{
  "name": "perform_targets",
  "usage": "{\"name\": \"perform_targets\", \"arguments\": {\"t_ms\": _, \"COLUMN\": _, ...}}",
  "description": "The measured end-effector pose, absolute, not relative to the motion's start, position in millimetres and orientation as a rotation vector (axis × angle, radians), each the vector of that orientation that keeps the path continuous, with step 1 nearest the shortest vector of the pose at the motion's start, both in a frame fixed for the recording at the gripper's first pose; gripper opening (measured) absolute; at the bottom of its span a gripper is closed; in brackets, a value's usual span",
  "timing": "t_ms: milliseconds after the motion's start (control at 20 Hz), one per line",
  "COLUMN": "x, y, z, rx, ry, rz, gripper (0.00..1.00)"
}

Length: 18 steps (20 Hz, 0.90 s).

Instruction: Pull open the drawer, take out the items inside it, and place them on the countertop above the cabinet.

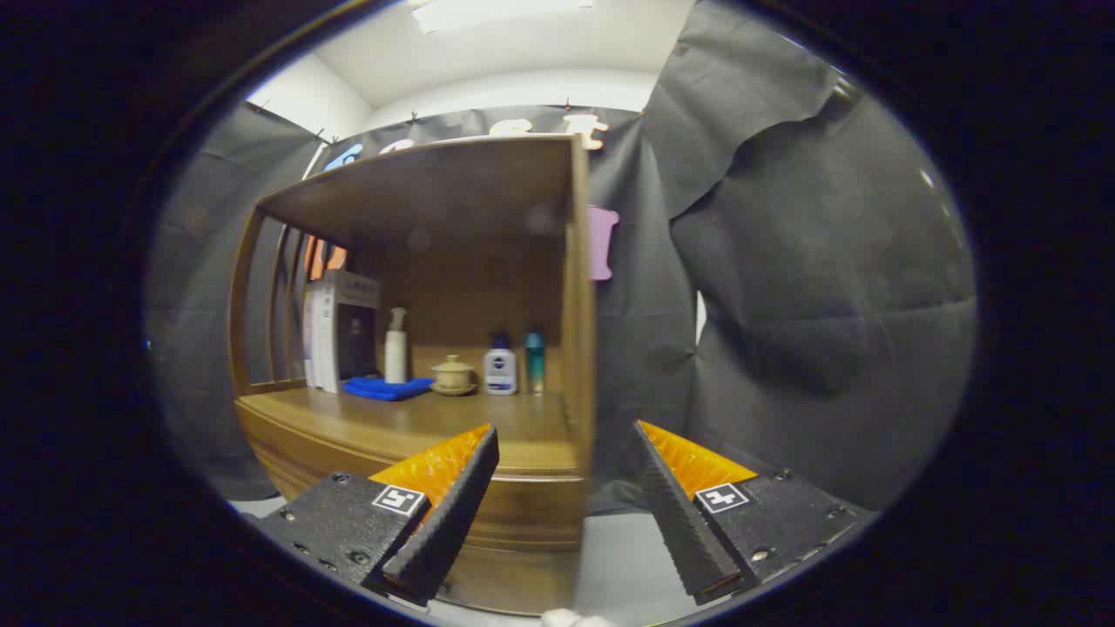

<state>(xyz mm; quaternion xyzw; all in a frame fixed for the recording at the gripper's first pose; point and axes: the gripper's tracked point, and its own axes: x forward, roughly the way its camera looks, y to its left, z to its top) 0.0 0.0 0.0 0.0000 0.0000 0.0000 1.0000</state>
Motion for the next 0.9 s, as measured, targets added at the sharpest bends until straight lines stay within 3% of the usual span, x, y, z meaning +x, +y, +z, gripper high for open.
{"name": "perform_targets", "arguments": {"t_ms": 350, "x": -68, "y": 101, "z": -49, "rx": 0.038, "ry": 0.034, "rz": 0.004, "gripper": 0.98}}
{"name": "perform_targets", "arguments": {"t_ms": 900, "x": -82, "y": 113, "z": -63, "rx": 0.088, "ry": 0.042, "rz": 0.049, "gripper": 0.98}}
